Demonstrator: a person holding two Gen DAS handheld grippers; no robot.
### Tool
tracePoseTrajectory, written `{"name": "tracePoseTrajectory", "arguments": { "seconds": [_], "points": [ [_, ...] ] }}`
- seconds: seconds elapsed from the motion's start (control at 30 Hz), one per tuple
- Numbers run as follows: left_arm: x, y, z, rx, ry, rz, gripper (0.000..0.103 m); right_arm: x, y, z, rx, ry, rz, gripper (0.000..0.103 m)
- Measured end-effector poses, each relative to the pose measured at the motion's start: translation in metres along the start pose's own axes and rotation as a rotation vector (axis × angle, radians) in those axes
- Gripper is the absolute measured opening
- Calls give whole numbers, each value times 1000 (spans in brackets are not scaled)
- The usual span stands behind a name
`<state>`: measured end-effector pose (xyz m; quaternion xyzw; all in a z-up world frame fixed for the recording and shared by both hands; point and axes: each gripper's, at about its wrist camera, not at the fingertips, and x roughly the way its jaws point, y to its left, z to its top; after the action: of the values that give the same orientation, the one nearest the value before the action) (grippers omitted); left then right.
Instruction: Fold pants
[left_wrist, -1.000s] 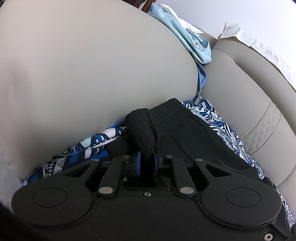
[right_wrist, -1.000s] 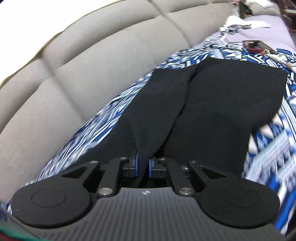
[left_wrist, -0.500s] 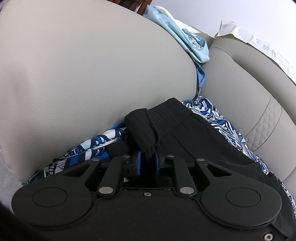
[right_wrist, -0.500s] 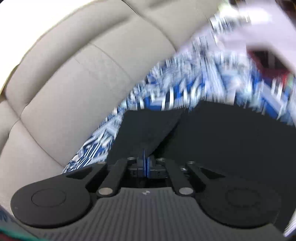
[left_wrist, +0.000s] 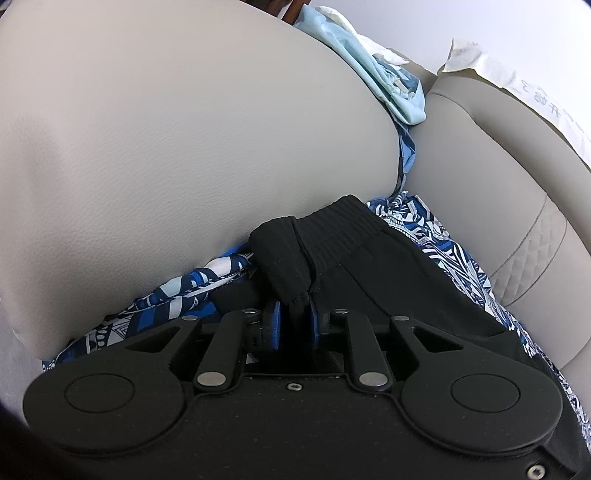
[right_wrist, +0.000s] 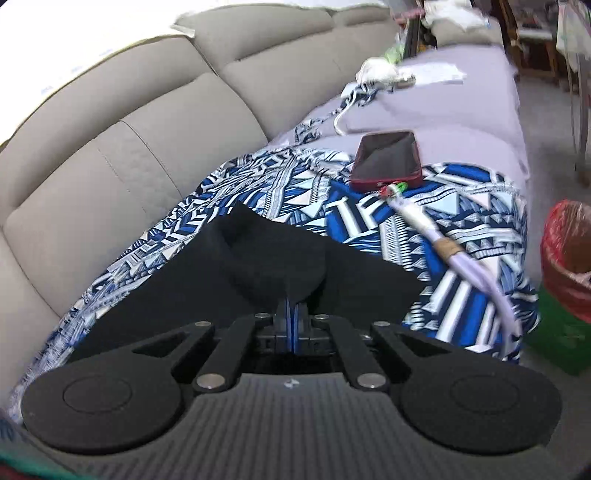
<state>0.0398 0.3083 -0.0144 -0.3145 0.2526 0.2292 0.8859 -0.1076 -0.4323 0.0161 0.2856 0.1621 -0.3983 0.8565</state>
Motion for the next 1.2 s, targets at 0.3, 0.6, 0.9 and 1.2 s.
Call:
{"name": "tracePoseTrajectory", "arguments": {
  "seconds": [0.3, 0.6, 0.9, 1.2],
  "points": [
    [-1, -6, -6, 8, -26, 24, 17, 55, -20, 28, 243, 103, 231, 35],
    [-2, -6, -9, 10, -35, 24, 17, -1, -5, 44, 0, -116, 93, 5],
    [-1, 0, -3, -9, -21, 6, 17, -2, -54, 29, 73, 12, -55, 26],
    [-2, -2, -6, -12, -27, 16, 17, -1, -74, 32, 144, 23, -78, 60]
  ]
}}
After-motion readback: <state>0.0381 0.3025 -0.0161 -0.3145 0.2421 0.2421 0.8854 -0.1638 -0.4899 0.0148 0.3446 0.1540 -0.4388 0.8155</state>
